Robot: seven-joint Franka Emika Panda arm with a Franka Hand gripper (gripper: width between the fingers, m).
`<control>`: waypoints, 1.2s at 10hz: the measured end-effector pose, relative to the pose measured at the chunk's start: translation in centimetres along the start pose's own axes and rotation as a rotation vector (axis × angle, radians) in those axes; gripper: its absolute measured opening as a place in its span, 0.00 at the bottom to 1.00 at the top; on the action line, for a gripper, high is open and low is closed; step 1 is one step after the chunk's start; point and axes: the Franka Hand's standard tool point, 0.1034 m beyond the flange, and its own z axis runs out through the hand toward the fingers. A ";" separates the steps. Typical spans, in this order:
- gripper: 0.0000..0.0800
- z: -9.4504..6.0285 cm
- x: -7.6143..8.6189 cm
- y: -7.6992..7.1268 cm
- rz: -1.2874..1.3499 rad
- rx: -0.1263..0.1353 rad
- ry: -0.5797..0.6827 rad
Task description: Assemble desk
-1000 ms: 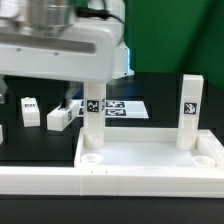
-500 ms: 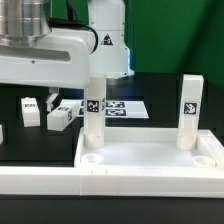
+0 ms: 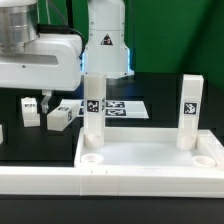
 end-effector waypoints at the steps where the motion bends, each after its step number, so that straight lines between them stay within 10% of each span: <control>1: 0.81 0.3 -0.1 -0.2 0.015 -0.006 0.009; 4: 0.81 0.3 0.0 -0.3 0.009 -0.006 0.007; 8: 0.81 1.8 -3.9 0.5 0.136 0.084 -0.036; 12: 0.81 2.2 -4.3 0.0 0.147 0.086 -0.049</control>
Offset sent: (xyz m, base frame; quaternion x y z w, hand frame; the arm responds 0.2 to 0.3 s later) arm 0.0000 0.0000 0.0000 0.0000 0.0000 0.0000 1.0000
